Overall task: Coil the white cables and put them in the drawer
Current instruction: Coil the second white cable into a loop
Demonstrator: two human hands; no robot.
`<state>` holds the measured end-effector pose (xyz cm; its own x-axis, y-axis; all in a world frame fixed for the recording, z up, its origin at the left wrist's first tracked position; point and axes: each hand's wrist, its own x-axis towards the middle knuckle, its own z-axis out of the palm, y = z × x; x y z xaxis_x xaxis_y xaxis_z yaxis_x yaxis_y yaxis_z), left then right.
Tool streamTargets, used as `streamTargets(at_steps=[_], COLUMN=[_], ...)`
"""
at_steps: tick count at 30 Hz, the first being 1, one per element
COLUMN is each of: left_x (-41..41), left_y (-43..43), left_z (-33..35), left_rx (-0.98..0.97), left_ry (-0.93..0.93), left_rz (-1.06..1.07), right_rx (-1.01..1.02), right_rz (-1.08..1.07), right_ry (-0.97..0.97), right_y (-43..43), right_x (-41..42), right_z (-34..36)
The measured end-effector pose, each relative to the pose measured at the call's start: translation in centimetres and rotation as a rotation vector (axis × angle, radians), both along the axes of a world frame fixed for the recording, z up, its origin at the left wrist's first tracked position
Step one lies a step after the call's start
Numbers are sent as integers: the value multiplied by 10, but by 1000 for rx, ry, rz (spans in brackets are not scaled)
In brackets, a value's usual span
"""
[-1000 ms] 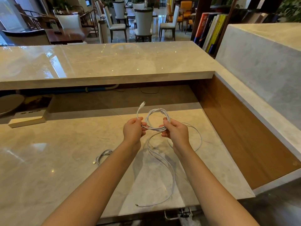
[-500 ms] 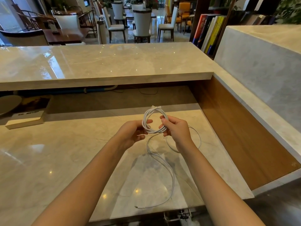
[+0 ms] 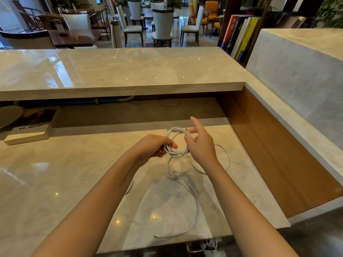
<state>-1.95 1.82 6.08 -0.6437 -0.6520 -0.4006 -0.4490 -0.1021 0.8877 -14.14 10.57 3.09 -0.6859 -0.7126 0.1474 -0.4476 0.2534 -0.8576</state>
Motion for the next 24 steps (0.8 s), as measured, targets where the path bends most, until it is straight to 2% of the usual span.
streamTargets(at_steps=[3, 5, 8, 13, 16, 18, 24], left_x=[5, 8, 13, 16, 13, 13, 10], left_y=[-3, -5, -7, -12, -7, -4, -2], left_z=[1, 1, -1, -10, -18, -21, -33], left_rx=[54, 86, 155, 253, 222, 166, -396], left_ry=[88, 160, 255, 347, 359, 349, 94], left_rz=[-48, -92, -114, -76, -5, 28, 111], right_rx=[28, 33, -33, -143, -168, -150, 106], right_rz=[104, 154, 193, 433, 413, 323, 304], right_ry=[110, 15, -310, -1043, -1284, -1286, -743], right_y=[-1, 0, 7, 21, 20, 17, 12], right_x=[-3, -4, -6, -11, -6, -4, 2], right_z=[4, 4, 7, 15, 16, 15, 3])
